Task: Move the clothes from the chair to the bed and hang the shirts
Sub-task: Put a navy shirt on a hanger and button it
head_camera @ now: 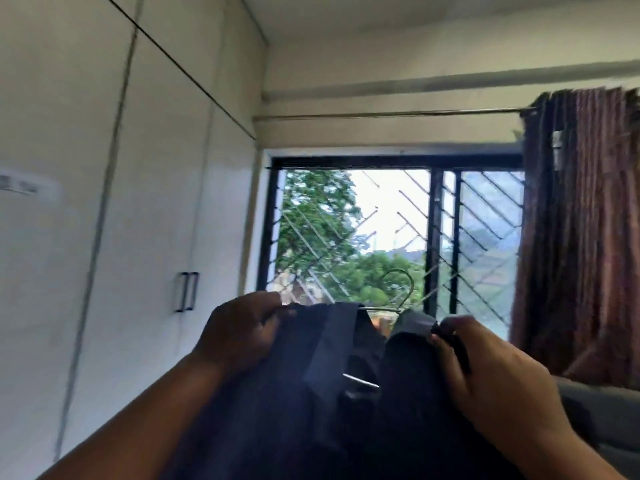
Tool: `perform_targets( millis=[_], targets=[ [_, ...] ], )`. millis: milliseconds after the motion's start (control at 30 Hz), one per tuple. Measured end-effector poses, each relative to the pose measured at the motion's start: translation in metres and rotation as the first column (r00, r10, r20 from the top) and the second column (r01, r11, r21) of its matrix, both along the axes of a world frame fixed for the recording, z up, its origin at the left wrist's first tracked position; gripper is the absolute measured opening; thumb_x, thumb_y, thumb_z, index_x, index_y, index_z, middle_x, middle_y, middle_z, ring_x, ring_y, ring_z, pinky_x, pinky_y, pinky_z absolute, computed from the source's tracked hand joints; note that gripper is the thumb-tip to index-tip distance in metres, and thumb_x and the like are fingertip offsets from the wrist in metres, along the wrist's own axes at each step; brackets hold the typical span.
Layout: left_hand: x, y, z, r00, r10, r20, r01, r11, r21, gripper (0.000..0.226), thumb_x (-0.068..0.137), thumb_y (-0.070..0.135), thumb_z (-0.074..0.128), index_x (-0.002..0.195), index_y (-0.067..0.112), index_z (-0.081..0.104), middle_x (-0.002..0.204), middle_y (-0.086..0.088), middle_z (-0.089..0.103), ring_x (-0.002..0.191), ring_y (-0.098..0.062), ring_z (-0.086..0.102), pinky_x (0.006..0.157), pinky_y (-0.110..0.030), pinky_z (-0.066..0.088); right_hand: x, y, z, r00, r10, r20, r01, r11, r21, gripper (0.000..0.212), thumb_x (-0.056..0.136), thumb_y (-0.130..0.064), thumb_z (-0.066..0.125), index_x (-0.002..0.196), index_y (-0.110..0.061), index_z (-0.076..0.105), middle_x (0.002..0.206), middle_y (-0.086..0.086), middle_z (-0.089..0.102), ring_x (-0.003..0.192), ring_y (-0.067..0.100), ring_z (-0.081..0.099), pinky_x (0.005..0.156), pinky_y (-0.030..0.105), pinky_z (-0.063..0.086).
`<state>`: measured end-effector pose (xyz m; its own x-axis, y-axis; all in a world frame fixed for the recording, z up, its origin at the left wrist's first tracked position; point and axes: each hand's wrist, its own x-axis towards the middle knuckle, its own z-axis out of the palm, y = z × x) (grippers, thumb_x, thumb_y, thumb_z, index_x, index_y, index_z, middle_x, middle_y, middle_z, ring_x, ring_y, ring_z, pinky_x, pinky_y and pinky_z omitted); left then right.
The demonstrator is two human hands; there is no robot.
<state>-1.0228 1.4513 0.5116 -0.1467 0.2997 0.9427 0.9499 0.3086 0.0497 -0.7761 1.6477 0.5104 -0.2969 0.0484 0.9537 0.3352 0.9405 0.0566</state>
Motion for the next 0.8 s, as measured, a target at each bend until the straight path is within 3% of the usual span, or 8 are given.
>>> perform_targets(
  millis=[100, 167, 233, 300, 400, 500, 633, 800],
  targets=[
    [0.014, -0.058, -0.013, 0.979, 0.195, 0.057, -0.197, 0.980, 0.039, 0.040, 0.082, 0.056, 0.036, 0.076, 0.019, 0.050, 0.076, -0.001, 0.064, 0.078, -0.032, 0.063, 0.060, -0.035, 0.043, -0.015, -0.032, 0.002, 0.987, 0.149, 0.059, -0.148, 0.989, -0.011, 0.025, 0.090, -0.041, 0.042, 0.101, -0.028, 0.060, 0.086, -0.001, 0.069, 0.074, 0.029, 0.069, 0.062, 0.038, 0.052],
    [0.028, -0.100, -0.014, 0.950, 0.301, 0.087, -0.306, 0.951, 0.048, 0.039, 0.087, 0.051, 0.043, 0.072, 0.017, 0.052, 0.079, -0.005, 0.066, 0.081, -0.033, 0.063, 0.062, -0.036, 0.043, -0.024, -0.049, 0.007, 0.978, 0.135, 0.161, -0.143, 0.989, 0.043, 0.034, 0.092, -0.041, 0.038, 0.112, -0.029, 0.062, 0.099, 0.002, 0.071, 0.087, 0.031, 0.069, 0.075, 0.046, 0.052],
    [0.045, -0.147, -0.013, 0.909, 0.392, 0.138, -0.405, 0.911, 0.076, 0.037, 0.091, 0.047, 0.048, 0.069, 0.017, 0.049, 0.079, -0.009, 0.066, 0.080, -0.035, 0.062, 0.062, -0.036, 0.039, -0.032, -0.067, 0.017, 0.958, 0.105, 0.268, -0.110, 0.994, 0.005, 0.037, 0.098, -0.045, 0.038, 0.132, -0.041, 0.052, 0.132, 0.000, 0.061, 0.118, 0.031, 0.059, 0.097, 0.056, 0.040],
    [0.063, -0.200, -0.007, 0.867, 0.467, 0.176, -0.491, 0.862, 0.126, 0.038, 0.088, 0.046, 0.046, 0.068, 0.015, 0.050, 0.078, -0.012, 0.065, 0.078, -0.037, 0.060, 0.060, -0.034, 0.035, -0.037, -0.087, 0.029, 0.928, 0.146, 0.343, -0.117, 0.988, -0.105, 0.048, 0.097, -0.057, 0.035, 0.144, -0.050, 0.031, 0.151, -0.002, 0.041, 0.136, 0.033, 0.041, 0.108, 0.060, 0.027],
    [0.087, -0.270, 0.003, 0.819, 0.538, 0.201, -0.570, 0.802, 0.175, 0.037, 0.089, 0.041, 0.049, 0.070, 0.010, 0.052, 0.079, -0.015, 0.065, 0.076, -0.038, 0.059, 0.060, -0.033, 0.033, -0.046, -0.129, 0.043, 0.914, 0.295, 0.277, -0.258, 0.952, -0.164, 0.051, 0.093, -0.065, 0.026, 0.131, -0.036, 0.046, 0.127, 0.013, 0.057, 0.115, 0.040, 0.053, 0.095, 0.052, 0.042],
    [0.111, -0.336, 0.014, 0.768, 0.607, 0.202, -0.639, 0.748, 0.179, 0.035, 0.097, 0.036, 0.054, 0.071, 0.011, 0.050, 0.079, -0.012, 0.064, 0.077, -0.036, 0.056, 0.061, -0.033, 0.032, -0.050, -0.189, 0.050, 0.883, 0.444, 0.153, -0.420, 0.892, -0.169, 0.039, 0.097, -0.048, 0.029, 0.107, -0.024, 0.058, 0.097, 0.010, 0.060, 0.093, 0.038, 0.059, 0.075, 0.041, 0.044],
    [0.144, -0.434, 0.026, 0.693, 0.690, 0.209, -0.721, 0.658, 0.218, 0.036, 0.095, 0.042, 0.055, 0.073, 0.015, 0.048, 0.080, -0.006, 0.061, 0.081, -0.033, 0.056, 0.063, -0.032, 0.029, -0.040, -0.280, 0.047, 0.851, 0.511, 0.123, -0.503, 0.859, -0.093, 0.050, 0.094, -0.062, 0.018, 0.111, -0.031, 0.055, 0.102, 0.001, 0.063, 0.088, 0.036, 0.062, 0.074, 0.044, 0.053],
    [0.206, -0.552, 0.036, 0.619, 0.779, 0.098, -0.759, 0.562, 0.330, 0.037, 0.083, 0.051, 0.052, 0.075, 0.015, 0.057, 0.069, 0.006, 0.053, 0.070, -0.022, 0.052, 0.058, -0.030, 0.030, -0.017, -0.395, 0.044, 0.778, 0.628, 0.017, -0.623, 0.775, -0.102, 0.057, 0.091, -0.072, 0.018, 0.104, -0.028, 0.053, 0.084, 0.006, 0.069, 0.073, 0.039, 0.066, 0.067, 0.049, 0.054]
  ],
)
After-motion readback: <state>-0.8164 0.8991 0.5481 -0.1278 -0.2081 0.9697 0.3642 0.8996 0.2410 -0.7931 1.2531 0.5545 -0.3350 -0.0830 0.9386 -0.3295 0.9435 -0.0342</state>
